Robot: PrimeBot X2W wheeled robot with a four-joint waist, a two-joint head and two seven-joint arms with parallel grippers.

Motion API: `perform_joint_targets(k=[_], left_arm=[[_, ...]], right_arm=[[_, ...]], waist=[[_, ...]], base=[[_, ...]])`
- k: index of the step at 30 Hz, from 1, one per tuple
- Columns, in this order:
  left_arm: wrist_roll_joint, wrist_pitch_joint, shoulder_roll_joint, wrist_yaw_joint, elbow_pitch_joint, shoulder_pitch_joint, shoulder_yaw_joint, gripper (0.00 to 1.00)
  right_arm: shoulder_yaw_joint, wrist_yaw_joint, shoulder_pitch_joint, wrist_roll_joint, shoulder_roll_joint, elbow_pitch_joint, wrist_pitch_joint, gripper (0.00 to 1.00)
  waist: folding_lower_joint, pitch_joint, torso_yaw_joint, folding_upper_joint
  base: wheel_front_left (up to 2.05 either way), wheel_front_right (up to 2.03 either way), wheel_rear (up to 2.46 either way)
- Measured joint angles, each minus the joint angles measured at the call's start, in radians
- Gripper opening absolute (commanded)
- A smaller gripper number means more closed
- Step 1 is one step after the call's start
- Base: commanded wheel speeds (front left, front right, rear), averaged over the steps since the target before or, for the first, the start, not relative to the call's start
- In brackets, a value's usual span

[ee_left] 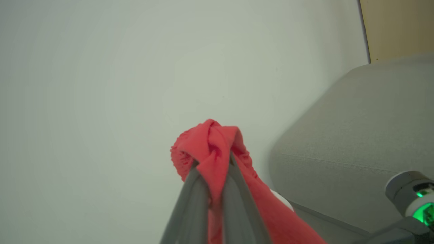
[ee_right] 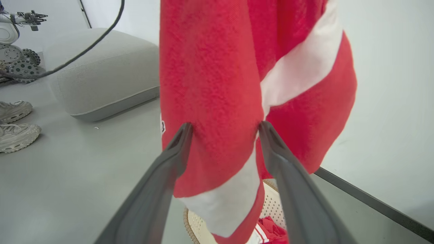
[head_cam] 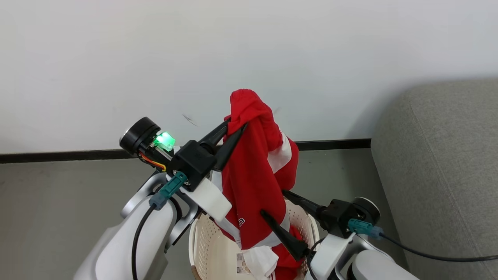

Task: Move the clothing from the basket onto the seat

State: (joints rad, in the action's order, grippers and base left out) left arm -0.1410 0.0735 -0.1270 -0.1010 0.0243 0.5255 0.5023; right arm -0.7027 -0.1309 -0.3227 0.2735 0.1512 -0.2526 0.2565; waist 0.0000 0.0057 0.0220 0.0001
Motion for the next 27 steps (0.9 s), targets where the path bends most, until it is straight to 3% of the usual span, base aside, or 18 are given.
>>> perform_joint_targets(k=[18, 19, 21, 22, 27], left_arm=[[-0.022, -0.08, 0.025, -0.009, -0.036, 0.0, 0.06, 0.0], [-0.03, -0.083, 0.027, -0.009, -0.036, 0.0, 0.061, 0.0], [-0.042, -0.086, 0.028, -0.009, -0.036, 0.0, 0.061, 0.0], [-0.044, -0.088, 0.028, -0.009, -0.036, 0.0, 0.061, 0.0], [-0.058, -0.09, 0.029, -0.007, -0.03, -0.003, 0.042, 0.0]], right_arm=[[-0.119, 0.0, -0.131, 0.042, -0.049, -0.174, 0.0, 1.0], [-0.122, 0.0, -0.135, 0.044, -0.053, -0.181, 0.0, 0.49], [-0.125, 0.0, -0.142, 0.044, -0.056, -0.186, 0.0, 0.29], [-0.125, 0.0, -0.147, 0.044, -0.056, -0.189, 0.0, 0.0], [-0.119, 0.0, -0.167, 0.047, -0.055, -0.187, 0.0, 0.0]], waist=[[0.0, -0.021, 0.066, 0.0], [0.0, -0.021, 0.069, 0.0], [0.0, -0.02, 0.074, 0.0], [0.0, -0.02, 0.076, 0.0], [0.0, -0.018, 0.077, 0.0]], base=[[0.0, 0.0, 0.0], [0.0, 0.0, 0.0], [0.0, 0.0, 0.0], [0.0, 0.0, 0.0], [0.0, 0.0, 0.0]])
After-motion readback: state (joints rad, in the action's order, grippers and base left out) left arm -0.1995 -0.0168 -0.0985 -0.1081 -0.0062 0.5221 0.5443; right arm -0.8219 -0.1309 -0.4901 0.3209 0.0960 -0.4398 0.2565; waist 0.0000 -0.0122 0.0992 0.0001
